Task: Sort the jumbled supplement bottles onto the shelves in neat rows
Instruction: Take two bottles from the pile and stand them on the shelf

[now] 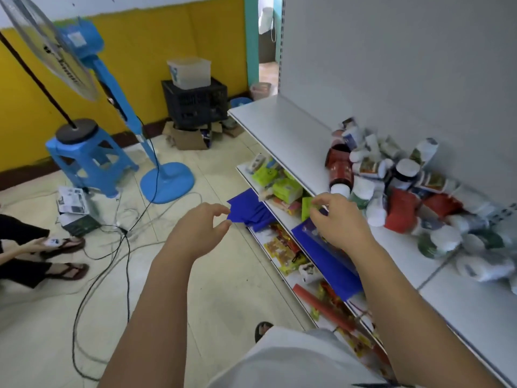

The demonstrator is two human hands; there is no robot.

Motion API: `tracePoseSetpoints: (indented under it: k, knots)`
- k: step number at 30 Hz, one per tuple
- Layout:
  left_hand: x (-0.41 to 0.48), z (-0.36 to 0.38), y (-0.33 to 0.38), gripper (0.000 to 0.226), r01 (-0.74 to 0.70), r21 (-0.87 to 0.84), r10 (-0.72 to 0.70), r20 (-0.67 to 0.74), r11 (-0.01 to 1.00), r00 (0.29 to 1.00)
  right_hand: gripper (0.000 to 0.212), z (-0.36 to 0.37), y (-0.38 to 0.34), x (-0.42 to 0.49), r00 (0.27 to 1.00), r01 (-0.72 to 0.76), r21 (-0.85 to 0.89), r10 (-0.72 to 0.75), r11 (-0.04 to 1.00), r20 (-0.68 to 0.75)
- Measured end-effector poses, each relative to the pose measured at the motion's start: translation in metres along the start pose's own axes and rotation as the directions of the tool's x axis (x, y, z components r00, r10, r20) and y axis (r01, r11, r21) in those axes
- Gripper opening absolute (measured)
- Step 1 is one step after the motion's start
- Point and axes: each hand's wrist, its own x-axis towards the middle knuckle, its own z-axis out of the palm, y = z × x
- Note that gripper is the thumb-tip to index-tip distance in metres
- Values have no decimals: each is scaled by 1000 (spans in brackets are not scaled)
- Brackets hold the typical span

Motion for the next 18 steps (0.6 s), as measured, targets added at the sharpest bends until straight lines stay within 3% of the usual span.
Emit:
tracePoseSetpoints:
  k: [6,11,18]
  knots:
    - [122,-22,-7,34,-68,-15,69,60,998,996,30,3,-22,102,996,-86,12,86,996,-12]
    - [237,-27,-5,34,-229,-36,232,173,973,957,31,19,-21,163,970,-229,15,229,973,-82]
    - [387,-46,14,31,-518,-52,509,288,854,811,35,35,-26,231,809,-528,76,528,846,-259]
